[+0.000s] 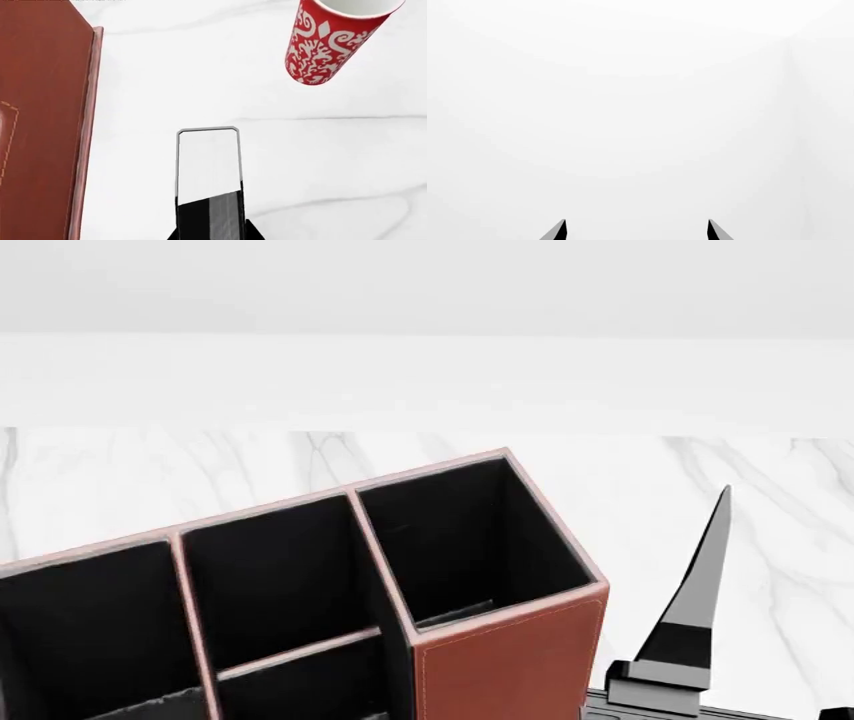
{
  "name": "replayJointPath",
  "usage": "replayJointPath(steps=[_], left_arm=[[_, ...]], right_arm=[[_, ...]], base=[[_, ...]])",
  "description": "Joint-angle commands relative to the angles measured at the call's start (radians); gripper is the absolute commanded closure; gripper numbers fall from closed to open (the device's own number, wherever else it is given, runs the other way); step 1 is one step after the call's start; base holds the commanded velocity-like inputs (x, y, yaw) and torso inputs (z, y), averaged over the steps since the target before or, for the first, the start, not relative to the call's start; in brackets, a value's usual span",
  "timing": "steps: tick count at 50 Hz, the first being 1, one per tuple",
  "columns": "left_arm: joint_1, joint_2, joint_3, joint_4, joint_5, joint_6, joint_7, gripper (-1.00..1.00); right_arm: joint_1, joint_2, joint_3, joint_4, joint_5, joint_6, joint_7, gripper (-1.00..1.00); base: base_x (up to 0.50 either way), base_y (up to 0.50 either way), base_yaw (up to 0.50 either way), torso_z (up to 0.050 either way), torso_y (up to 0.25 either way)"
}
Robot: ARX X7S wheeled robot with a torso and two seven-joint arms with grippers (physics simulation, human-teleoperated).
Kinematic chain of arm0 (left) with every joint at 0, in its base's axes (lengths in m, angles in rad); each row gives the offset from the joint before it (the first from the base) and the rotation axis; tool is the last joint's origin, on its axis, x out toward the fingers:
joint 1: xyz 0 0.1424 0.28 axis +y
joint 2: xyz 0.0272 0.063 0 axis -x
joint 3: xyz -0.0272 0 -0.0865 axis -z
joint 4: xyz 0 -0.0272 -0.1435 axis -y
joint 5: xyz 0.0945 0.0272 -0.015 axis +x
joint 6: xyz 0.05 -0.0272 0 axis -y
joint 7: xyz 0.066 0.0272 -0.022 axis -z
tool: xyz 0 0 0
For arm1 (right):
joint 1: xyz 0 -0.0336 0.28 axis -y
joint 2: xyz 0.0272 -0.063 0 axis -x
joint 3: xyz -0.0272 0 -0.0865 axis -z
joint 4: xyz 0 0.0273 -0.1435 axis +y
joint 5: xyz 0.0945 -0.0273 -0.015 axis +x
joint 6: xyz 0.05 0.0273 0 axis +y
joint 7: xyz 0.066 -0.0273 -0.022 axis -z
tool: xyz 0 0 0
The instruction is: Pick up the book and place it in the front compartment of the caddy.
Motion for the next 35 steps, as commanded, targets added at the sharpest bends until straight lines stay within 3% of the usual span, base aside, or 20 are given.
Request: replayJointPath(steps=[1, 10, 17, 35], left_arm=[[-0.003, 0.000, -0.001, 0.005, -0.003, -0.001, -0.004, 1.00], [-0.017, -0.012, -0.026, 0.030, -0.026, -0.010, -0.017, 1.00], [-0.065, -0.045, -0.122, 0.137, -0.156, -0.071, -0.060, 1.00], [-0.372, -0.089, -0.317, 0.155, -0.416, -0.196, -0.031, 1.00]], right_arm=[[0.000, 0.007, -0.001, -0.001, 0.004, -0.005, 0.006, -1.00], [-0.003, 0.014, 0.004, -0.002, 0.010, -0.009, 0.013, -1.00], [-0.007, 0.017, 0.006, 0.001, 0.012, -0.018, 0.015, -1.00], [0.000, 0.020, -0.009, 0.003, 0.010, -0.022, 0.020, -1.00]], base=[[0.00, 0.00, 0.00, 0.000, 0.000], [0.00, 0.00, 0.00, 0.000, 0.000], [0.00, 0.00, 0.00, 0.000, 0.000], [0.00, 0.00, 0.00, 0.000, 0.000]])
